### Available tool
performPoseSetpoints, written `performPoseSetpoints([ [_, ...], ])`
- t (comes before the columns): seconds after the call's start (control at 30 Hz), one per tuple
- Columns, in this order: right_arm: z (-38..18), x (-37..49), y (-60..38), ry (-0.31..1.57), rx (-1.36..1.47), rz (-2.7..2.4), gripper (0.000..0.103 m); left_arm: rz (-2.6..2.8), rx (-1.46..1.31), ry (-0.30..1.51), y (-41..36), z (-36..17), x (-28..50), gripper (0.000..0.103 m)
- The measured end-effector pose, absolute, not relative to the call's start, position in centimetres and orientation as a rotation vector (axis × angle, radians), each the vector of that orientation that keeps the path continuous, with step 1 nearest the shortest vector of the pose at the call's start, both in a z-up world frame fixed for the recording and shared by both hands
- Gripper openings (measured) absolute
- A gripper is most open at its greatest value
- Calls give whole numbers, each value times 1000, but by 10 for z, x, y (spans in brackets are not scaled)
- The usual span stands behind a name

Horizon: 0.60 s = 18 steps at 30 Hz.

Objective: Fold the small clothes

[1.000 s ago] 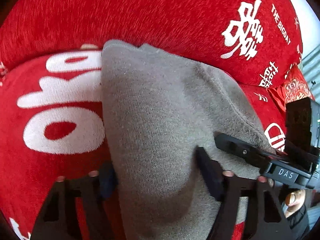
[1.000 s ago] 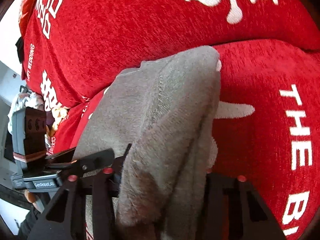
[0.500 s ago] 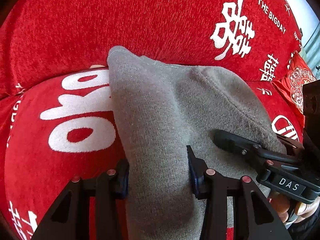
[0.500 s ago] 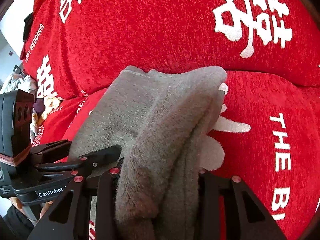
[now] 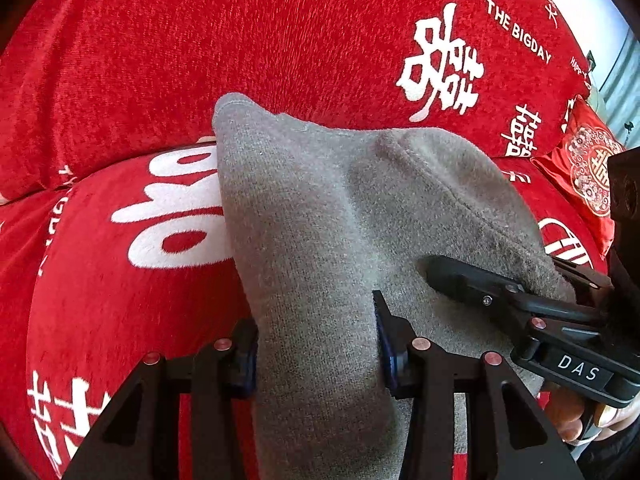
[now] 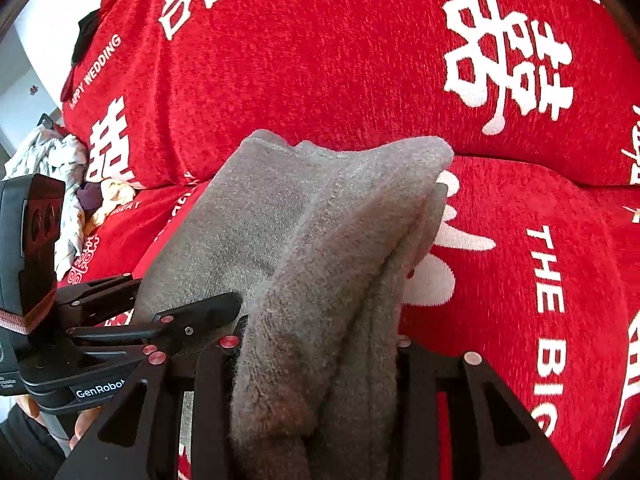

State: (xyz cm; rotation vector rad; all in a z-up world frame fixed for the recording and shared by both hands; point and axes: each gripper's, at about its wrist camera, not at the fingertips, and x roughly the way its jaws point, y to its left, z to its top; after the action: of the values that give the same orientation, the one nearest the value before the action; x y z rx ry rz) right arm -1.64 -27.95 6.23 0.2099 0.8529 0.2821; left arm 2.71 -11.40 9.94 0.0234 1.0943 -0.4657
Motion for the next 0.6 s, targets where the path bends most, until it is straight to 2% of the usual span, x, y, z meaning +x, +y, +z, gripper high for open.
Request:
performPoseSetpoints([
  [0.6,67,-75,-251,819,184,291,39,-454,29,1065,-85,109,-31,47],
])
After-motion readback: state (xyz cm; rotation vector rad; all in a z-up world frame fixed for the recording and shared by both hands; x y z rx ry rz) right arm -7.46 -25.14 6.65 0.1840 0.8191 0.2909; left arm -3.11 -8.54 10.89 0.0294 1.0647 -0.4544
